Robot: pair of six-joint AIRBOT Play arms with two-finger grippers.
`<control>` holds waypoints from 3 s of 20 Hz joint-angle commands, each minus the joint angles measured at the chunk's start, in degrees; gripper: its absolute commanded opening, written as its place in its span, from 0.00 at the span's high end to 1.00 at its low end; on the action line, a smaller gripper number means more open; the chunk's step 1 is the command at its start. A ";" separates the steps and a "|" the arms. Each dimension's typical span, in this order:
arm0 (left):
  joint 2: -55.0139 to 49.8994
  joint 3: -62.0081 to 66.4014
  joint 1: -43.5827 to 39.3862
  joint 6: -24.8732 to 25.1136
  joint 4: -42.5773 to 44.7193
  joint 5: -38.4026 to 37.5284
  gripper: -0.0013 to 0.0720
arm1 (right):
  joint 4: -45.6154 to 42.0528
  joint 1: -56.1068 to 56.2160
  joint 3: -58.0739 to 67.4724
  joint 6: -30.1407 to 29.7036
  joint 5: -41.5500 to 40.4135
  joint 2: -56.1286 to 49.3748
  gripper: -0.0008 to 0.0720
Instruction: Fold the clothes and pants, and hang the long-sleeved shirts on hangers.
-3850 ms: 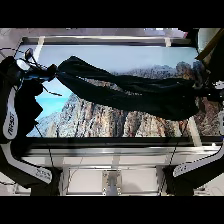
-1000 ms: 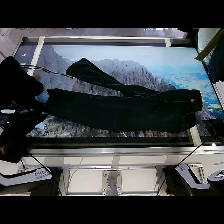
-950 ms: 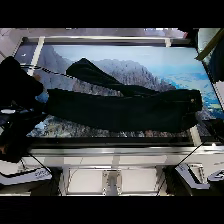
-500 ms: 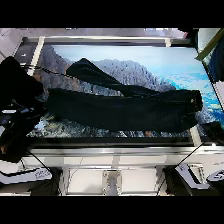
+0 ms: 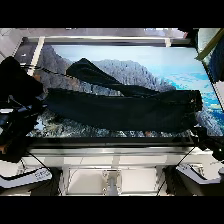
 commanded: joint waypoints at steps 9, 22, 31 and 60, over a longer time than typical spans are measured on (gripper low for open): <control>0.24 0.04 0.00 0.55 0.02 -0.33 0.95 | 12.98 15.61 5.22 -3.82 -12.63 -9.86 0.57; 25.00 -3.61 7.08 -9.29 26.69 -24.63 0.96 | -25.46 -7.06 21.03 4.87 14.49 1.68 0.93; 25.64 -11.65 6.78 -9.31 25.51 -21.62 0.79 | -38.53 -7.02 21.31 14.84 15.87 1.11 0.37; -39.06 52.17 -30.86 -11.65 8.59 -0.48 0.28 | -5.44 42.66 36.02 12.68 -2.34 2.62 0.33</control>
